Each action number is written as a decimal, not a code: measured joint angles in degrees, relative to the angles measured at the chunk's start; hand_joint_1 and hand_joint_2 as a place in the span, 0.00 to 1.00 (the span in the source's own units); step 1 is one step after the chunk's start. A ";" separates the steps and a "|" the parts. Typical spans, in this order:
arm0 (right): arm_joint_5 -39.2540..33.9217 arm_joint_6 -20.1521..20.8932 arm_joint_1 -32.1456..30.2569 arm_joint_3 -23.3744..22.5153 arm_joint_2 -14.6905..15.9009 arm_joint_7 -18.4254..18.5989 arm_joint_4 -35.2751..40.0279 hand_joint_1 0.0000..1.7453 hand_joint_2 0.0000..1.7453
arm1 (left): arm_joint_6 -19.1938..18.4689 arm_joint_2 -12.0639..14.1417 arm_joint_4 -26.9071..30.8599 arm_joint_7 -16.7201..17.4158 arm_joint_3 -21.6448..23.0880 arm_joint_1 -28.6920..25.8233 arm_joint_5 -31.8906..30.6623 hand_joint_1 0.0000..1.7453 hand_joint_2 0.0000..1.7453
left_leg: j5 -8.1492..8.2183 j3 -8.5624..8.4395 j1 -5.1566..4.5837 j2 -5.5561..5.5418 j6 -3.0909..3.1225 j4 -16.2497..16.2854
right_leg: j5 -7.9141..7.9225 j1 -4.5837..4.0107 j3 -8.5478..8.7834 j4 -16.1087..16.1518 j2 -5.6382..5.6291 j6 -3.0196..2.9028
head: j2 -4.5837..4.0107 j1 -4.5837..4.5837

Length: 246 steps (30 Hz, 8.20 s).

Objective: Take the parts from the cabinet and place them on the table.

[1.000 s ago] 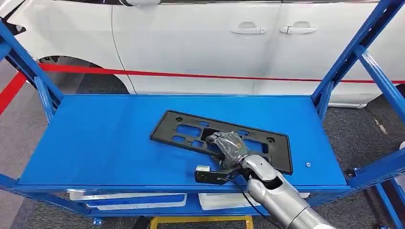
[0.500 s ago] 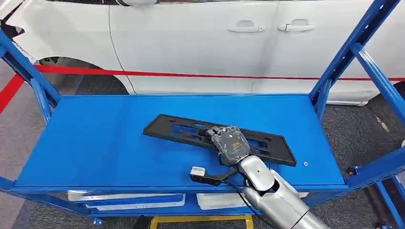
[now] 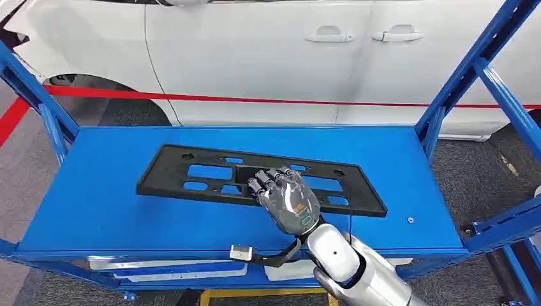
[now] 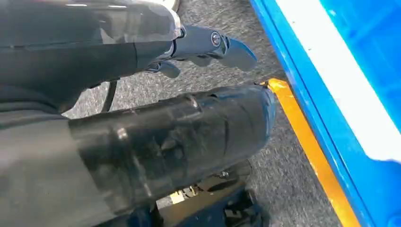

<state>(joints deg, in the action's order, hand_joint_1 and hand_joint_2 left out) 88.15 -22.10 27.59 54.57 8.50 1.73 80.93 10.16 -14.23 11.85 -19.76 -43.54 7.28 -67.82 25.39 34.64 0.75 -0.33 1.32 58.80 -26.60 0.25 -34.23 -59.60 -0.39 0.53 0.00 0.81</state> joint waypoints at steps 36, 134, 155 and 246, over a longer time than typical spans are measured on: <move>-1.66 2.67 5.59 9.95 0.81 1.01 8.96 1.00 1.00 | -3.60 0.42 0.00 -3.76 -1.38 -0.40 1.90 0.00 1.00 | -0.06 -0.59 0.19 0.08 0.76 -0.67 | -8.35 0.29 -8.11 -17.23 0.30 0.49 | 0.00 0.13; -6.18 2.97 2.41 4.59 2.10 3.28 6.50 1.00 1.00 | 2.43 -0.07 -0.02 0.04 -1.25 -0.33 0.48 0.00 1.00 | -1.78 2.02 -0.43 1.06 -0.06 0.61 | -3.01 0.21 3.40 -1.08 0.19 0.05 | 0.00 -0.04; -8.04 2.03 2.24 4.35 2.25 1.73 7.06 1.00 1.00 | 2.36 -0.11 0.00 0.39 -1.16 -0.03 0.31 0.00 1.00 | 0.87 -4.66 -0.54 1.13 1.47 -3.22 | 0.70 -0.07 -4.91 -2.32 0.34 -0.10 | 0.00 0.07; -18.21 1.84 0.98 4.37 -1.49 -2.43 5.07 1.00 1.00 | 2.34 0.24 0.00 0.72 -1.16 0.38 0.63 0.00 1.00 | 1.86 -3.55 -0.14 -0.07 -2.32 -0.76 | 0.96 0.37 -0.72 -0.24 0.32 -1.99 | 0.00 -0.02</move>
<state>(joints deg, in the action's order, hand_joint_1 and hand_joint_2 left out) 69.94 -20.26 28.57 58.95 7.02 -0.70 86.01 12.50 -13.99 11.85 -19.04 -44.70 7.66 -67.19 27.26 31.09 0.60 -0.40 -0.99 58.04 -25.64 0.62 -34.94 -59.84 -0.06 -1.46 0.00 0.79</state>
